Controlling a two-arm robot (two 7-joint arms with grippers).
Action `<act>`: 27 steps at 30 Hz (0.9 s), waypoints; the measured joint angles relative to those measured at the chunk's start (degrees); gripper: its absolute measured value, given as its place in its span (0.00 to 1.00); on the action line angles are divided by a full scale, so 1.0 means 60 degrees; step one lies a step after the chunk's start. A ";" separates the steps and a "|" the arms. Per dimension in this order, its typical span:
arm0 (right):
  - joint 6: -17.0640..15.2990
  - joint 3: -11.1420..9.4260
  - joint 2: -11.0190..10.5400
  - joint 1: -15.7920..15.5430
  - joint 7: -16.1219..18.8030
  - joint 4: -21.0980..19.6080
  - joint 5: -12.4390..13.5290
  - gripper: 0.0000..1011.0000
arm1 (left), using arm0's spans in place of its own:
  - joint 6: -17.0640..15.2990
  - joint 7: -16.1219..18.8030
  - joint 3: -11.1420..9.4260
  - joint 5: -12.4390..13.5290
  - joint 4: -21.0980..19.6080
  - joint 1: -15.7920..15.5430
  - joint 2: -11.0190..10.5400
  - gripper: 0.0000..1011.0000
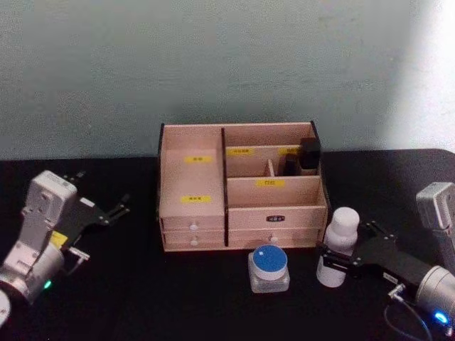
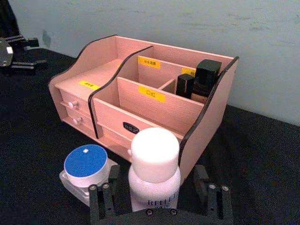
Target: Pick up the facial cleanser and watermelon frost from the table and place them into the tiered storage box.
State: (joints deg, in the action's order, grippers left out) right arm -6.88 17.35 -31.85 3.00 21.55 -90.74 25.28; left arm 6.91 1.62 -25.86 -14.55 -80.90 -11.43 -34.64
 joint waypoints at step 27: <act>0.0007 0.0001 -0.0019 -0.0005 -0.0005 -0.0007 0.0040 0.58 | 0.0000 0.0000 0.0000 0.0000 -0.0001 0.0000 -0.0001 0.99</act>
State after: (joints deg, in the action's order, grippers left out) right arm -6.84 17.36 -31.97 2.97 21.52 -90.78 25.52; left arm 6.91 1.62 -25.86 -14.55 -80.90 -11.43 -34.65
